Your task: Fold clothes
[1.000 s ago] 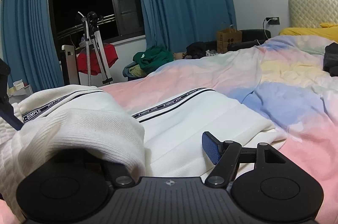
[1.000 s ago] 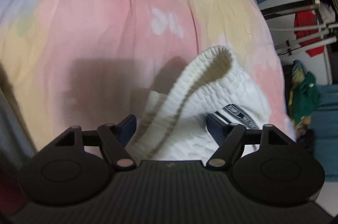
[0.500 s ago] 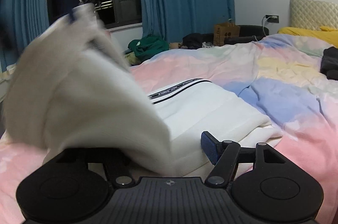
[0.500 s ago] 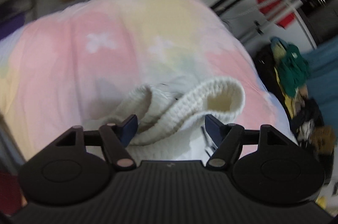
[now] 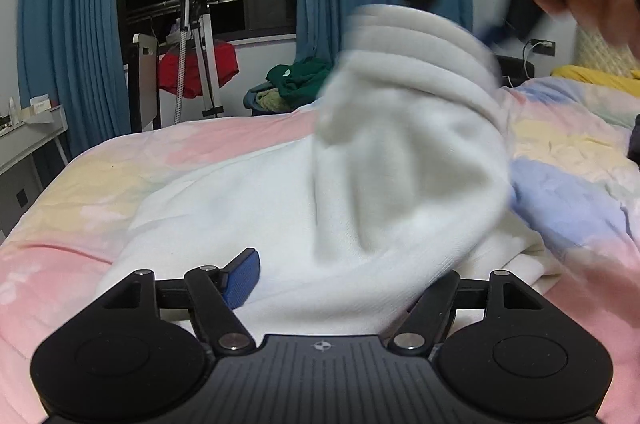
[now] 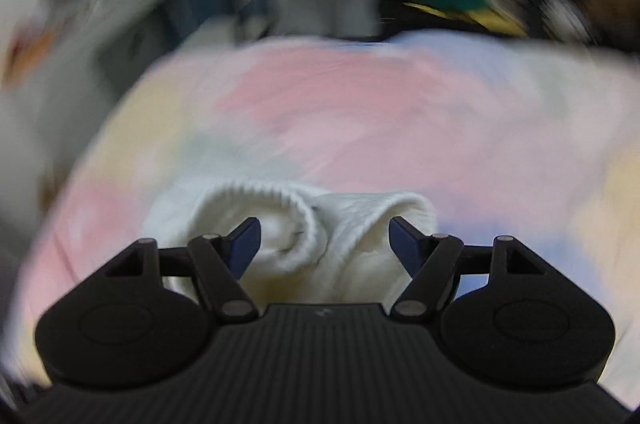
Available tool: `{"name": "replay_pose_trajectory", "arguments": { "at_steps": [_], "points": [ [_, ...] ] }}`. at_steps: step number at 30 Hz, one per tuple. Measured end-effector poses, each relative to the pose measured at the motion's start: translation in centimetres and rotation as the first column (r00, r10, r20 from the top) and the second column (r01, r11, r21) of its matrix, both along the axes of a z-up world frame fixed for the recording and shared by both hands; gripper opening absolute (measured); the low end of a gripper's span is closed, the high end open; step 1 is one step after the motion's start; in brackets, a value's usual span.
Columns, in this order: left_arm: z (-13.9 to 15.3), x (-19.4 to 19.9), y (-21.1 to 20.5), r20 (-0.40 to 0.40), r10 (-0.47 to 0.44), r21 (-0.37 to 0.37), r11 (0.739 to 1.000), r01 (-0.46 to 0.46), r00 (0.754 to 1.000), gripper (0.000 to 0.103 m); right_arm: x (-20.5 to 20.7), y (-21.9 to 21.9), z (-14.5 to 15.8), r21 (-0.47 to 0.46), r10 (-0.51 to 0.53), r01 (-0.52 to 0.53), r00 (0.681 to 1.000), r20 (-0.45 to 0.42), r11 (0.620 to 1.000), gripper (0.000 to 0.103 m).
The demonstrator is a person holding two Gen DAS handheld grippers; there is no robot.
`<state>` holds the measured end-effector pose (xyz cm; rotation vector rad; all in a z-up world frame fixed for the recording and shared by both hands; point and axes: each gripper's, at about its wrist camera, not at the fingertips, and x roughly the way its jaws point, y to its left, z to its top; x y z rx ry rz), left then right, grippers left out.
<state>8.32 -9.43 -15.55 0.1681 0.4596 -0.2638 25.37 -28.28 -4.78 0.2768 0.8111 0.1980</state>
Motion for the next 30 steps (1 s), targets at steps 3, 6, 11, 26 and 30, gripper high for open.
{"name": "replay_pose_trajectory", "arguments": {
  "at_steps": [3, 6, 11, 26, 30],
  "points": [
    [-0.2, 0.0, -0.2, 0.003, 0.003, 0.016, 1.000, -0.003, 1.000, 0.071, -2.8, -3.9, -3.0, 0.226, -0.178, 0.174, 0.984, -0.003, 0.959, 0.074],
    [-0.3, -0.3, -0.4, 0.018, 0.009, 0.040, 0.999, -0.010, 1.000, 0.071, -6.4, -6.1, -5.8, 0.382, -0.321, 0.301, 0.947, -0.012, 0.874, 0.075],
    [0.1, -1.3, -0.7, 0.045, 0.024, 0.092, 0.995, -0.028, 0.999, 0.073, -12.1, -7.4, -10.2, 0.587, -0.429, 0.394, 0.899, -0.086, 0.707, 0.079],
    [1.7, -2.3, 0.8, 0.041, 0.092, 0.092, 0.991, -0.096, 0.995, 0.080, -11.5, -2.9, -11.9, 0.562, -0.253, 0.238, 0.966, -0.053, 0.792, 0.084],
    [1.7, -2.4, 1.1, 0.034, 0.115, 0.107, 0.987, -0.118, 0.993, 0.085, -10.9, -3.0, -12.3, 0.599, -0.233, 0.224, 0.970, -0.063, 0.769, 0.085]
  ]
}}
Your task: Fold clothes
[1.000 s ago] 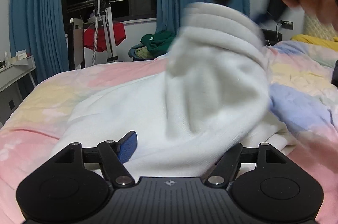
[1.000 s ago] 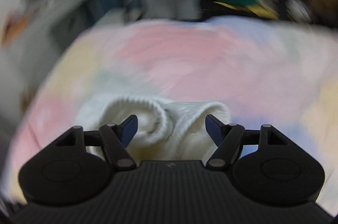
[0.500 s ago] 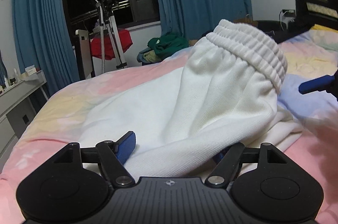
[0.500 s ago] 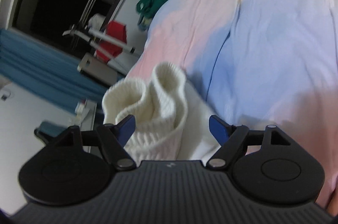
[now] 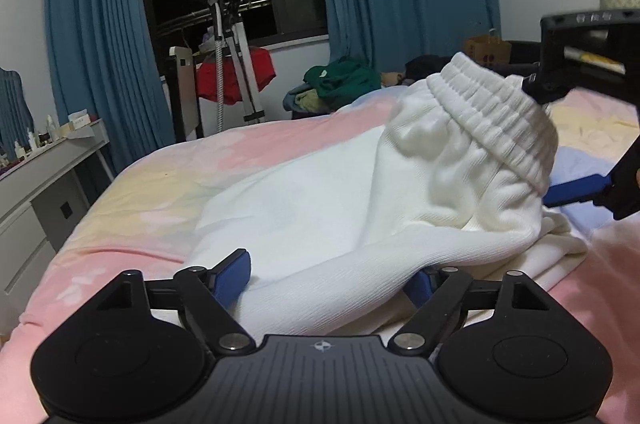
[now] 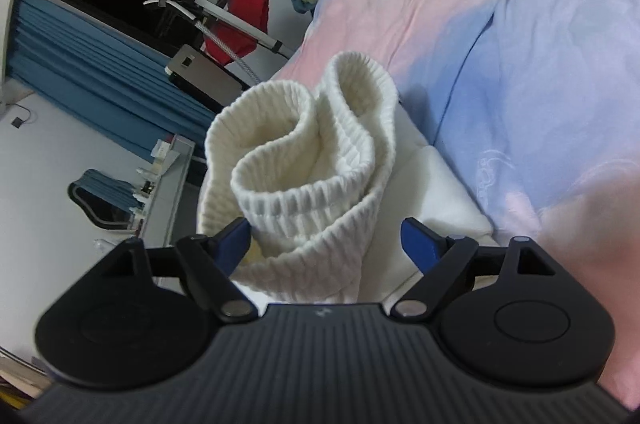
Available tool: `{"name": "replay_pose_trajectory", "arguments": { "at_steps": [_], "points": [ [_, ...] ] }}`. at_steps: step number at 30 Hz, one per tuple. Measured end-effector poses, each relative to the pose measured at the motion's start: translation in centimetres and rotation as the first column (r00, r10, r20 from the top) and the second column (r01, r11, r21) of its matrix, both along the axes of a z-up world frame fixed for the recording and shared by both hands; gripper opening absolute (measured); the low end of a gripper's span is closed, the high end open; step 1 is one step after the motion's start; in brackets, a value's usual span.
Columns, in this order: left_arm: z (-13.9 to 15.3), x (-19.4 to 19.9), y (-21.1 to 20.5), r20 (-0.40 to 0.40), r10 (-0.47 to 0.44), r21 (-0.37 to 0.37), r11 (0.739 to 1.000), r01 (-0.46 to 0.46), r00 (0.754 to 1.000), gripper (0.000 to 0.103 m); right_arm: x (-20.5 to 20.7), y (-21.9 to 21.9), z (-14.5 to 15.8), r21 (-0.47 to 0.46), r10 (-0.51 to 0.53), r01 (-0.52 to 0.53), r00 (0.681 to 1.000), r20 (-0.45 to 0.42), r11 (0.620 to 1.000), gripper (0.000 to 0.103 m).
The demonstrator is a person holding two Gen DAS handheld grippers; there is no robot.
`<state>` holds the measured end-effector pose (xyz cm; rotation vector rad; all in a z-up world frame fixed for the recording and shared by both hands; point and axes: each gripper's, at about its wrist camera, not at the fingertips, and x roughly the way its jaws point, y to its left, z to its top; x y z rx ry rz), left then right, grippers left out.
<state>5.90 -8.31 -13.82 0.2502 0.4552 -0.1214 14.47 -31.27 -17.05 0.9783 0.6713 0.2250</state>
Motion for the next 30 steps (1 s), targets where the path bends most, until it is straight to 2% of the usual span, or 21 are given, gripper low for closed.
{"name": "replay_pose_trajectory", "arguments": {
  "at_steps": [6, 10, 13, 17, 21, 24, 27, 28, 30],
  "points": [
    [0.1, -0.7, 0.1, 0.001, 0.035, -0.033, 0.999, -0.035, 0.999, 0.085, -0.9, -0.1, 1.0, 0.053, 0.022, -0.028, 0.993, 0.115, 0.998, 0.087],
    [0.5, -0.7, 0.6, -0.010, 0.061, -0.096, 0.993, -0.061, 0.998, 0.085, -1.0, -0.6, 0.8, 0.106, 0.012, -0.026, 0.992, 0.125, 0.994, 0.087],
    [0.5, -0.6, 1.1, -0.030, 0.071, -0.131, 0.989, -0.074, 0.997, 0.085, -0.8, 0.1, 1.2, 0.052, 0.035, -0.041, 0.992, 0.124, 0.998, 0.088],
    [0.9, -0.7, 1.3, -0.022, 0.079, -0.135, 0.988, -0.082, 0.997, 0.085, -0.6, 1.1, 1.6, -0.019, 0.068, -0.066, 0.991, 0.117, 0.998, 0.088],
    [0.9, -0.8, 1.0, -0.014, 0.082, -0.108, 0.991, -0.083, 0.997, 0.085, -0.3, 2.1, 1.2, -0.091, 0.076, -0.068, 0.993, 0.095, 0.994, 0.088],
    [0.9, -1.1, 0.6, 0.007, 0.080, -0.064, 0.995, -0.079, 0.997, 0.086, 1.1, 2.7, 0.2, -0.115, 0.047, -0.041, 0.998, 0.047, 0.992, 0.088],
    [0.6, -1.3, 0.2, 0.023, 0.074, -0.013, 0.997, -0.073, 0.997, 0.087, 2.4, 3.6, -0.8, -0.181, 0.024, -0.018, 0.999, 0.031, 0.983, 0.086],
    [0.5, -1.3, 0.0, 0.028, 0.077, 0.005, 0.997, -0.077, 0.997, 0.088, 2.6, 3.7, -0.9, -0.201, 0.017, -0.010, 0.999, 0.036, 0.980, 0.085],
    [0.4, -1.3, 0.0, 0.032, 0.084, 0.013, 0.996, -0.084, 0.996, 0.089, 2.7, 3.7, -1.1, -0.235, 0.003, 0.009, 0.999, 0.047, 0.972, 0.076]
  ]
}}
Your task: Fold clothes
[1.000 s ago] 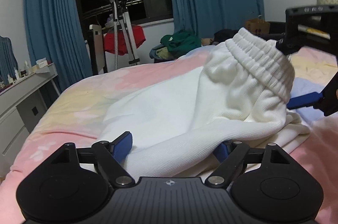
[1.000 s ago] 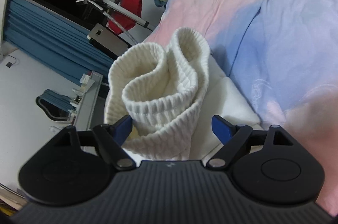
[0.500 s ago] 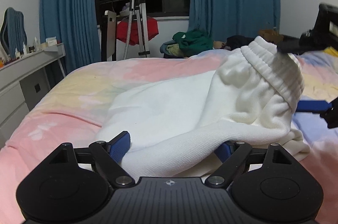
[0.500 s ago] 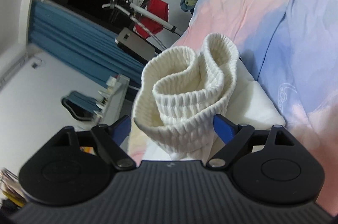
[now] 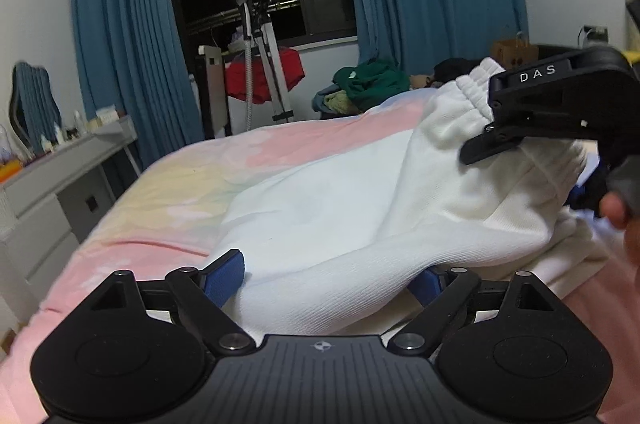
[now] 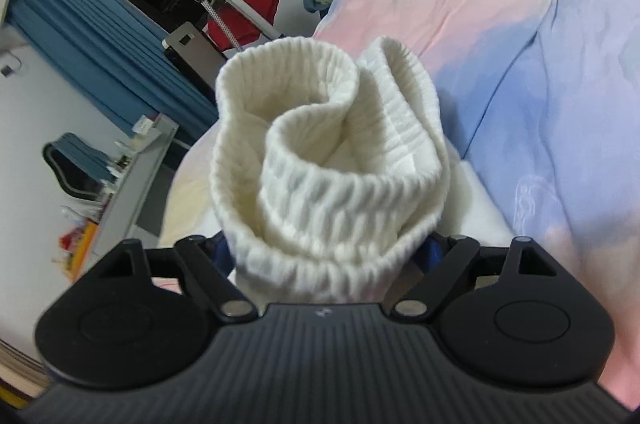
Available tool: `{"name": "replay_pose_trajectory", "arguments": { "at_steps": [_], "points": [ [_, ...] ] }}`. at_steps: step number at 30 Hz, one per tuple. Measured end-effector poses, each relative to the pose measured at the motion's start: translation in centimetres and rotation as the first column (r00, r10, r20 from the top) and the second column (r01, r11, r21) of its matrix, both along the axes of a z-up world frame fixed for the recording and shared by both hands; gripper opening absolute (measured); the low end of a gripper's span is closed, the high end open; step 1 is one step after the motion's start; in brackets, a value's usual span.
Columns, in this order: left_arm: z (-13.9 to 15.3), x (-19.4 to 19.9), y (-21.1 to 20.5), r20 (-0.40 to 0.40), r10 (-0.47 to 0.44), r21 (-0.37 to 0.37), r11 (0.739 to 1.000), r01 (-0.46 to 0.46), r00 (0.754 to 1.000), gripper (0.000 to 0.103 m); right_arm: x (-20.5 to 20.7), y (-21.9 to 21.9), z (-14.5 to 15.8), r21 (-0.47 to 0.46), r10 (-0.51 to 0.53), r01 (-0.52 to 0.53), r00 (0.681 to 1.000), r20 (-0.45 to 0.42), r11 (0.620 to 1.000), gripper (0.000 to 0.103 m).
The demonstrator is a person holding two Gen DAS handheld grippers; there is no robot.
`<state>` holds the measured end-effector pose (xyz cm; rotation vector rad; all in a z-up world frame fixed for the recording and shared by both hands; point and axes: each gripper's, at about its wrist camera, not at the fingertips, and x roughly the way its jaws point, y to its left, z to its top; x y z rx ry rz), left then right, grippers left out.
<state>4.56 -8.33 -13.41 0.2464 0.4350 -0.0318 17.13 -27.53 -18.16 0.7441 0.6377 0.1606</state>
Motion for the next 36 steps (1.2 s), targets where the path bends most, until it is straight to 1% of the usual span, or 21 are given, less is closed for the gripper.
{"name": "replay_pose_trajectory", "arguments": {
  "at_steps": [1, 2, 4, 5, 8, 10, 12, 14, 16, 17, 21, 22, 24, 27, 29, 32, 34, 36],
  "points": [
    [0.0, 0.0, 0.0, 0.001, 0.003, 0.003, 1.000, -0.003, 1.000, 0.089, -0.1, -0.2, 0.1, -0.005, -0.009, 0.009, 1.000, 0.009, 1.000, 0.067],
    [0.0, 0.0, 0.1, 0.003, 0.003, -0.008, 1.000, -0.003, 1.000, 0.090, -0.3, -0.4, 0.3, -0.005, -0.018, 0.018, 1.000, 0.019, 1.000, 0.056],
    [0.2, 0.1, 0.4, 0.006, 0.000, -0.037, 0.999, 0.000, 1.000, 0.091, -0.8, -1.0, 0.6, 0.002, -0.034, 0.034, 0.999, 0.042, 0.999, 0.045],
    [0.3, 0.1, 0.6, 0.008, 0.002, -0.051, 0.999, -0.001, 1.000, 0.092, -1.1, -1.3, 0.9, 0.018, -0.045, 0.044, 0.997, 0.066, 0.999, 0.041],
    [0.6, 0.1, 1.3, 0.014, 0.028, -0.098, 0.995, -0.026, 1.000, 0.092, -1.7, -1.8, 1.9, 0.018, -0.059, 0.057, 0.988, 0.142, 0.998, 0.039],
    [0.8, 0.3, 2.2, 0.006, 0.066, -0.132, 0.989, -0.065, 0.998, 0.092, -1.8, -2.1, 1.9, 0.003, -0.072, 0.073, 0.986, 0.150, 0.997, 0.039],
    [0.6, 0.8, 3.4, -0.038, 0.121, -0.175, 0.976, -0.126, 0.992, 0.092, -1.5, -2.6, 1.4, -0.011, -0.094, 0.096, 0.989, 0.110, 0.995, 0.040],
    [0.1, 1.5, 4.8, -0.103, 0.181, -0.215, 0.956, -0.199, 0.978, 0.092, -1.0, -3.1, -0.1, 0.001, -0.127, 0.127, 0.992, 0.010, 0.992, 0.040],
    [-0.4, 2.2, 6.2, -0.170, 0.235, -0.250, 0.929, -0.273, 0.957, 0.092, -1.0, -3.8, -1.3, 0.048, -0.141, 0.144, 0.989, -0.051, 0.988, 0.040],
    [-0.5, 2.3, 6.8, -0.189, 0.246, -0.270, 0.918, -0.291, 0.951, 0.092, -1.1, -4.1, -1.5, 0.065, -0.142, 0.146, 0.988, -0.058, 0.987, 0.040],
    [-0.8, 2.6, 9.2, -0.253, 0.276, -0.346, 0.869, -0.353, 0.927, 0.093, -1.6, -3.8, -1.3, 0.042, -0.124, 0.126, 0.991, -0.042, 0.991, 0.044],
    [-0.9, 2.7, 9.8, -0.269, 0.282, -0.363, 0.856, -0.369, 0.921, 0.093, -1.7, -3.7, -1.4, 0.041, -0.119, 0.121, 0.992, -0.039, 0.992, 0.046],
    [-0.7, 2.5, 9.9, -0.254, 0.289, -0.351, 0.862, -0.366, 0.923, 0.093, -1.9, -3.7, -1.4, 0.042, -0.111, 0.113, 0.993, -0.039, 0.993, 0.047],
    [-0.5, 2.3, 10.0, -0.247, 0.290, -0.358, 0.860, -0.365, 0.925, 0.093, -2.3, -4.0, -1.2, 0.046, -0.117, 0.120, 0.992, -0.050, 0.992, 0.051],
    [-0.3, 2.3, 10.2, -0.248, 0.290, -0.369, 0.854, -0.367, 0.924, 0.093, -2.7, -4.0, -0.7, 0.036, -0.132, 0.135, 0.989, -0.060, 0.990, 0.067],
    [-0.1, 2.2, 10.3, -0.246, 0.299, -0.390, 0.840, -0.377, 0.922, 0.093, -3.0, -4.0, -0.3, 0.006, -0.127, 0.128, 0.989, -0.074, 0.992, 0.075],
    [0.0, 2.7, 10.3, -0.247, 0.297, -0.397, 0.837, -0.376, 0.922, 0.093, -2.7, -4.1, -0.8, 0.005, -0.118, 0.119, 0.988, -0.101, 0.993, 0.077],
    [0.2, 3.2, 10.4, -0.247, 0.297, -0.399, 0.836, -0.376, 0.923, 0.093, -2.4, -4.4, -1.3, 0.016, -0.120, 0.123, 0.984, -0.129, 0.992, 0.083]
  ]
}}
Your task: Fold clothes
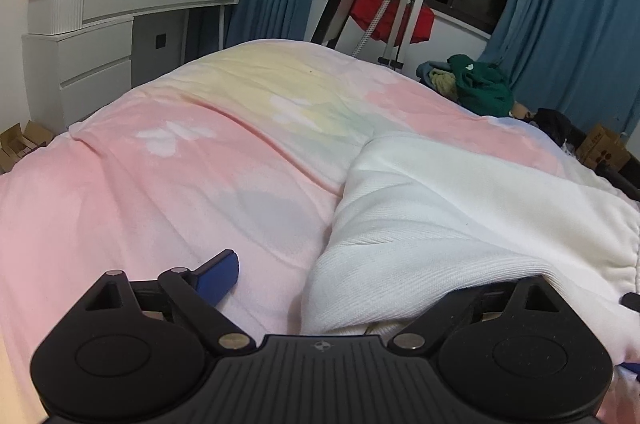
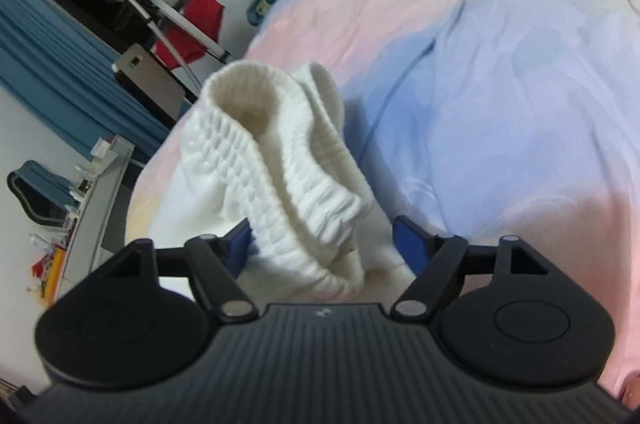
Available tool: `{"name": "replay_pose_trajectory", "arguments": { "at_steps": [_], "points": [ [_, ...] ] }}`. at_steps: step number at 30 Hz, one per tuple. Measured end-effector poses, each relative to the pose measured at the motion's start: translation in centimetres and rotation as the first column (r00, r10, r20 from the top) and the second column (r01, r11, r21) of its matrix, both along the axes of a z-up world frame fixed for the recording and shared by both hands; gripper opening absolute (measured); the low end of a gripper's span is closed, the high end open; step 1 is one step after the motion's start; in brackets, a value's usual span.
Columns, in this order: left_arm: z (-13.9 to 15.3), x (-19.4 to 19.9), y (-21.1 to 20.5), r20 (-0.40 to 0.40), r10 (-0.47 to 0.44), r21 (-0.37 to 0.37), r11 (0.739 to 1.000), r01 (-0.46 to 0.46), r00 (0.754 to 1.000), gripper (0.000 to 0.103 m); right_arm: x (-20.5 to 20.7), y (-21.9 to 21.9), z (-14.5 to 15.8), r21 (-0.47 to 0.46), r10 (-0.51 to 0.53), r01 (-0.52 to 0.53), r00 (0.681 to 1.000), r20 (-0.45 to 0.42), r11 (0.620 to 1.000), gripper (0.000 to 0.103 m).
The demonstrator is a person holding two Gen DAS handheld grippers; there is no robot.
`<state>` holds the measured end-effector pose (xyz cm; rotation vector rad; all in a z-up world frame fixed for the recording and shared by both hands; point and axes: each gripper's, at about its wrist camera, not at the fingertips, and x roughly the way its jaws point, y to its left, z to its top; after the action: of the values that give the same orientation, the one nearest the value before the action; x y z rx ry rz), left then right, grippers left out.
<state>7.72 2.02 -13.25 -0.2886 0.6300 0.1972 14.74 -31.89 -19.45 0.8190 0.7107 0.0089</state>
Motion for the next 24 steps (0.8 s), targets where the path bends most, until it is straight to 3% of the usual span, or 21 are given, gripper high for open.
{"name": "replay_pose_trajectory", "arguments": {
  "at_steps": [1, 11, 14, 17, 20, 24],
  "points": [
    [0.0, 0.1, 0.1, 0.001, 0.001, -0.001, 1.000, -0.001, 1.000, 0.093, 0.1, -0.1, -0.2, 0.009, 0.000, 0.001, 1.000, -0.015, 1.000, 0.087],
    [0.3, 0.3, 0.8, 0.006, 0.020, -0.038, 0.999, -0.020, 1.000, 0.093, 2.0, -1.2, -3.5, 0.253, 0.044, -0.028, 0.997, -0.059, 0.967, 0.090],
    [0.2, 0.4, 1.2, -0.001, 0.039, -0.056, 0.998, -0.039, 0.999, 0.093, 1.4, -1.3, -2.8, 0.328, 0.050, -0.053, 0.999, 0.017, 0.943, 0.090],
    [-0.1, 0.6, 1.6, -0.016, 0.058, -0.075, 0.995, -0.059, 0.998, 0.093, 0.4, -1.5, -1.4, 0.401, 0.045, -0.102, 0.988, 0.150, 0.910, 0.090],
    [-0.3, 0.7, 1.7, -0.023, 0.060, -0.085, 0.994, -0.062, 0.998, 0.093, 0.2, -0.9, -0.6, 0.367, 0.063, -0.132, 0.979, 0.194, 0.921, 0.090],
    [0.0, 0.7, 0.7, -0.014, 0.047, -0.025, 0.999, -0.047, 0.999, 0.093, 1.6, 0.5, -1.5, 0.240, 0.091, -0.104, 0.994, 0.067, 0.965, 0.090]
  ]
}}
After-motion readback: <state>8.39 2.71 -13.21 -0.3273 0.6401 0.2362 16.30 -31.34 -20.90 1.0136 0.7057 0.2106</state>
